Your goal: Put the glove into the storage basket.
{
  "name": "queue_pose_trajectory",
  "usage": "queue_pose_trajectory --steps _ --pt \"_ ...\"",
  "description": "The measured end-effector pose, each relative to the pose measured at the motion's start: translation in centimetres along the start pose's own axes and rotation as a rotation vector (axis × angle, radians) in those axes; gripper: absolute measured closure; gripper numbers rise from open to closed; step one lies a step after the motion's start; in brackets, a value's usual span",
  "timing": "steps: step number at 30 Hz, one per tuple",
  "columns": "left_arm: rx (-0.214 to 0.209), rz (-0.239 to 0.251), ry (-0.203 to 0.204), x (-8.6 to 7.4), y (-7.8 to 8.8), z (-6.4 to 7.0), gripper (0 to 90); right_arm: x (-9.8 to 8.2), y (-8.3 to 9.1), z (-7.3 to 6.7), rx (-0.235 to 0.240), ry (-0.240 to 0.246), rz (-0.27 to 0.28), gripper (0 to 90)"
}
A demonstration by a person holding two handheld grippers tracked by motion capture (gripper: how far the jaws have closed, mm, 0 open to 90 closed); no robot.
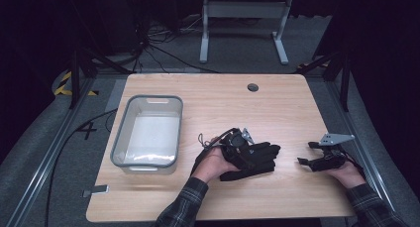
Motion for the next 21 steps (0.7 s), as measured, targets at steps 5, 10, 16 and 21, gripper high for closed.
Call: queue_pose_trajectory --steps 5,10,16,21 --pt "0.011 -0.039 -0.01 -0.2 -1.2 0.1 11.6 0.0 0.0 0.0 0.0 -0.001 0.0 15.6" --pt "0.036 -0.074 -0.031 -0.3 -1.8 0.2 7.3 0.0 0.0 0.0 0.0 -0.001 0.0 15.7" --pt "0.02 -0.079 -0.019 -0.5 -1.9 0.1 9.5 0.0 0.0 0.0 0.0 -0.001 0.0 15.7" --pt "-0.016 -0.079 -0.008 -0.6 -1.8 0.1 16.4 0.0 0.0 0.0 -0.001 -0.002 0.0 15.7"
Point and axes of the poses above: each handheld gripper's, and its own axes: y roughly backward along the jaws, x roughly out of its top, z roughly to its right, the point moved 2 cm from there along -y, roughly forward along the jaws, and after that the axes turned 7 degrees about -x, right-handed, at the moved point
